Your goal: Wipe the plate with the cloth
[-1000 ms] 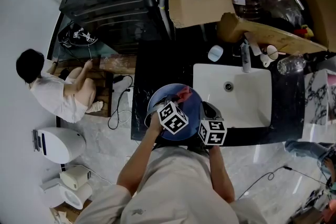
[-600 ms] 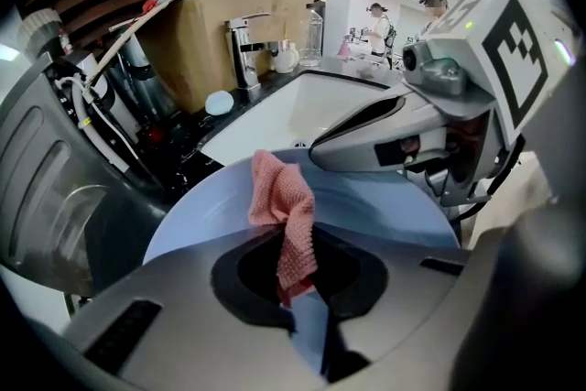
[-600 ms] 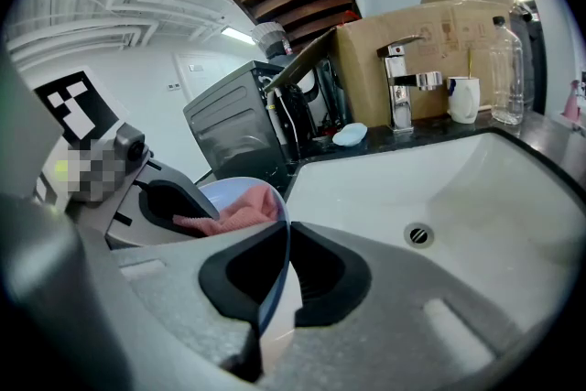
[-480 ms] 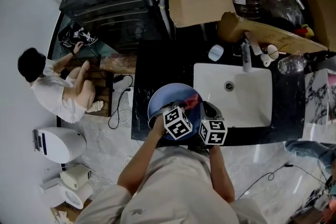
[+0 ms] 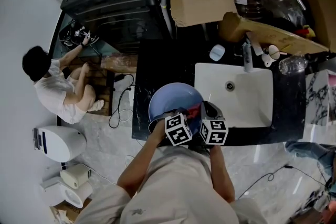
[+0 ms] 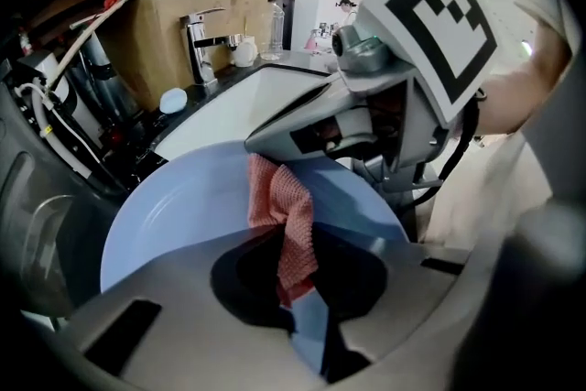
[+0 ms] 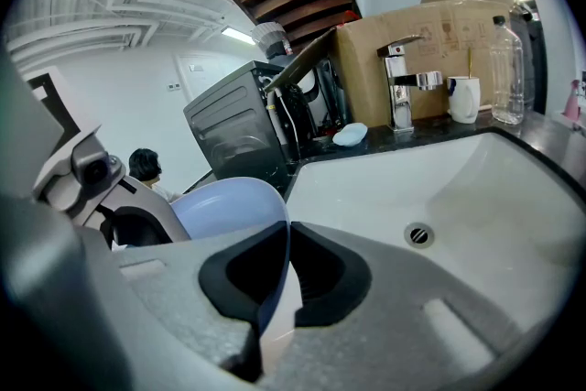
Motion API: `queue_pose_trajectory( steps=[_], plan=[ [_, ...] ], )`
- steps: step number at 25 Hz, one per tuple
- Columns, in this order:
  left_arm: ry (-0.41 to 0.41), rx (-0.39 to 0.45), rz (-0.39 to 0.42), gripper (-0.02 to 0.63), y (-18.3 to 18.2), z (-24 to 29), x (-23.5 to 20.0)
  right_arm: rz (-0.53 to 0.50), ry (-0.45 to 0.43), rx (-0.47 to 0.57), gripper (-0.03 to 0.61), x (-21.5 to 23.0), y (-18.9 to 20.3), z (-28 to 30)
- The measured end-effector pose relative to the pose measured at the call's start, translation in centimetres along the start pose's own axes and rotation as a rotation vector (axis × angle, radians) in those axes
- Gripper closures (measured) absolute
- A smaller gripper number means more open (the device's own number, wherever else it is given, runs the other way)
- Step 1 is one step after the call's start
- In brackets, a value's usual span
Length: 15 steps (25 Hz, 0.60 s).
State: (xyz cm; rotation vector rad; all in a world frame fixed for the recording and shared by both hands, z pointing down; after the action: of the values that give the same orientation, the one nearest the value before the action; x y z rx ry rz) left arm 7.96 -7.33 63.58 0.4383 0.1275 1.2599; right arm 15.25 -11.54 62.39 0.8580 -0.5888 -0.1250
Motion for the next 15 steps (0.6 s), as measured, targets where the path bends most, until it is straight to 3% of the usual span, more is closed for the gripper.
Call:
queue_pose_trajectory(
  steps=[15],
  plan=[
    [0.103, -0.078, 0.003, 0.580, 2.7, -2.3, 2.0, -0.005, -0.003, -0.002, 0.560, -0.1, -0.1, 0.0]
  ],
)
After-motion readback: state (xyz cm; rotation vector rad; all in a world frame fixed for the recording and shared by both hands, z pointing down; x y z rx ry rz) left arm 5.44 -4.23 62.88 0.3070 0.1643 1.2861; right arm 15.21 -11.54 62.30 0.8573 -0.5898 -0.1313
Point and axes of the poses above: the fingertips, and each gripper's own axes: z forward along the fingers, x to its right, y out of its underside, the point moved 3 cm from there along -z, backward along the fingers, and after that the axes turned 12 degrees about -y, right-handed, at the moved point
